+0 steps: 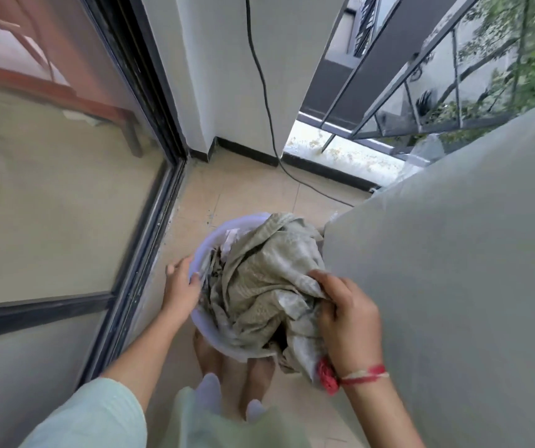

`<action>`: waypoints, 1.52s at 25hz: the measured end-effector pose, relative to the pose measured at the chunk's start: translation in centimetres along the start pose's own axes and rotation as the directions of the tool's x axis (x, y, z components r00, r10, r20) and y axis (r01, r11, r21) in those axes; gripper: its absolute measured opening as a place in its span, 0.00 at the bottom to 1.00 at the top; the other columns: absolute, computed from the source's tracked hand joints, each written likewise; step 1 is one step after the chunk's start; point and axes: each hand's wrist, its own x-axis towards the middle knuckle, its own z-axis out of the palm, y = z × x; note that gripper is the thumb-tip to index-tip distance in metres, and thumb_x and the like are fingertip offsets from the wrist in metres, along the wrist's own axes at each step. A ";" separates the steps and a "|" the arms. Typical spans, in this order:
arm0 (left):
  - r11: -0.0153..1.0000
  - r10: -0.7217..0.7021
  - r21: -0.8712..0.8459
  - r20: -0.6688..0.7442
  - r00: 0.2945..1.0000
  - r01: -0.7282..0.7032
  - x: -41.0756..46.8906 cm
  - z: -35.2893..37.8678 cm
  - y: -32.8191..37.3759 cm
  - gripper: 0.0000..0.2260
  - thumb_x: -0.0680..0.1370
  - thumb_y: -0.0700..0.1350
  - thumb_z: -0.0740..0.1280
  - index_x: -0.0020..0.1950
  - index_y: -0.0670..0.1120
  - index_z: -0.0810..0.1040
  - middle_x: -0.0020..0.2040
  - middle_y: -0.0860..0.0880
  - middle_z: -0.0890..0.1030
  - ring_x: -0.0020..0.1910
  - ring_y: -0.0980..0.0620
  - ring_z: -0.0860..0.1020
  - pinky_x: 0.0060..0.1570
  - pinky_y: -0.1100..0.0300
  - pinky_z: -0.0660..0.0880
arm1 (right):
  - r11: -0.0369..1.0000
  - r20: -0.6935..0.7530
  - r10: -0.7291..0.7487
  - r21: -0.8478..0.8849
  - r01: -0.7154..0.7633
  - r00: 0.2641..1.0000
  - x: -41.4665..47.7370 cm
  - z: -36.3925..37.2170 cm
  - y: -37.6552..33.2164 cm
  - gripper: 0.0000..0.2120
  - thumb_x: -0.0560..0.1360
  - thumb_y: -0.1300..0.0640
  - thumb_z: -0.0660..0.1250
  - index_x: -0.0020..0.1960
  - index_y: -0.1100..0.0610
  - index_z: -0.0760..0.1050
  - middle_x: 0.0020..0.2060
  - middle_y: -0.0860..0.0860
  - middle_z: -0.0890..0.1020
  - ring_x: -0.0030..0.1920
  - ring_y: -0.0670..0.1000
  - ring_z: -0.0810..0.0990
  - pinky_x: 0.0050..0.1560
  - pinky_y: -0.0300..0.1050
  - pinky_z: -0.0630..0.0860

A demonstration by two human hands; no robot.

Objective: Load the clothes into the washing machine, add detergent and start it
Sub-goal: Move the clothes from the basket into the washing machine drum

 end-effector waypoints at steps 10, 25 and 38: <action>0.647 0.728 0.015 0.283 0.624 -0.762 -18.5 -11.7 25.0 0.35 0.69 0.34 0.65 0.73 0.54 0.62 0.72 0.50 0.65 0.72 0.51 0.63 0.70 0.57 0.61 | 0.988 -0.003 -0.155 0.023 0.155 0.988 2.6 -17.3 -11.1 0.13 0.67 0.64 0.66 0.49 0.52 0.76 0.37 0.56 0.82 0.40 0.61 0.79 0.35 0.48 0.74; 0.776 0.586 -0.244 -0.059 0.808 -0.581 -25.6 -23.9 25.6 0.16 0.72 0.37 0.65 0.33 0.58 0.81 0.35 0.60 0.80 0.37 0.65 0.76 0.41 0.69 0.71 | 0.928 0.390 0.297 0.097 -0.360 0.872 -1.3 -6.6 -6.3 0.43 0.75 0.45 0.63 0.75 0.48 0.34 0.76 0.55 0.41 0.75 0.58 0.50 0.71 0.59 0.58; 0.848 0.521 0.049 -0.257 0.814 -0.528 -25.5 -27.0 20.1 0.13 0.76 0.35 0.65 0.49 0.53 0.81 0.48 0.55 0.81 0.48 0.60 0.78 0.44 0.70 0.74 | 0.839 -0.481 -0.039 0.460 0.290 0.876 2.5 -22.5 -14.5 0.09 0.69 0.65 0.68 0.44 0.53 0.77 0.36 0.47 0.79 0.39 0.43 0.73 0.52 0.46 0.72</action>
